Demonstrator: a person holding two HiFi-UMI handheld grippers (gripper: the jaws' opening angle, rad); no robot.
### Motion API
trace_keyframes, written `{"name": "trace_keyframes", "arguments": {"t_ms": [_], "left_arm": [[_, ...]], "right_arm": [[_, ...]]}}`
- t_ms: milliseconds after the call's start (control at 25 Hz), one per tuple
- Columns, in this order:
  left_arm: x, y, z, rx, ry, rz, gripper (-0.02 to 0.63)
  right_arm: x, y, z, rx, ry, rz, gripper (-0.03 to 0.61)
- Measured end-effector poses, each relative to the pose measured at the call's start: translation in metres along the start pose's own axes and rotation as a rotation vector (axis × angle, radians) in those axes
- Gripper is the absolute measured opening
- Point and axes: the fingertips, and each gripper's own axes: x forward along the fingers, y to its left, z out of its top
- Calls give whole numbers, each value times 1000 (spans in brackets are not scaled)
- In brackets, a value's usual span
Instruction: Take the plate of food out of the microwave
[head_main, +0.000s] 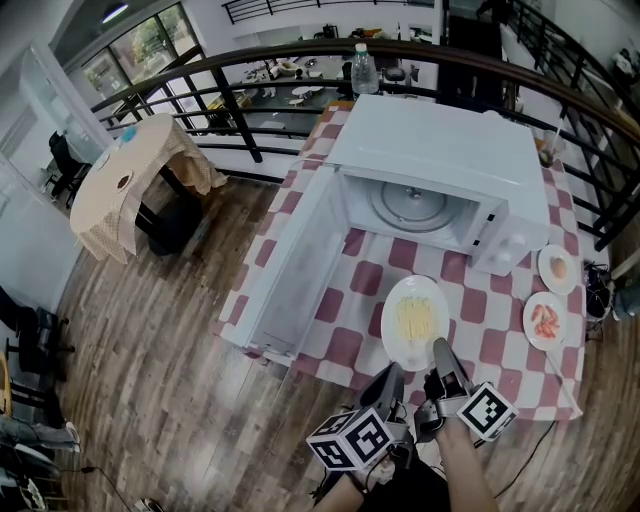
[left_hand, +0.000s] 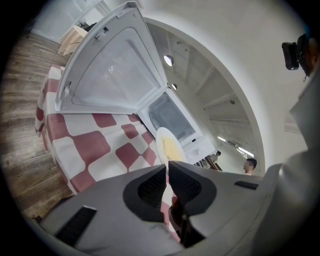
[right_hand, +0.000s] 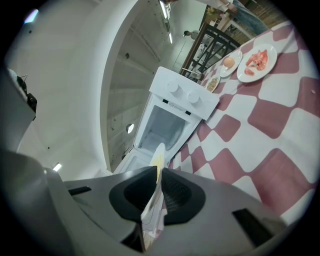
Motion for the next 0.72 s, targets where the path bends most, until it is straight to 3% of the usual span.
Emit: {"name": "trace_keyframes", "arguments": {"t_ms": [720], "left_arm": [[13, 3, 12, -9, 3, -1, 49]], "right_arm": [[17, -3, 5, -4, 7, -13, 28]]}}
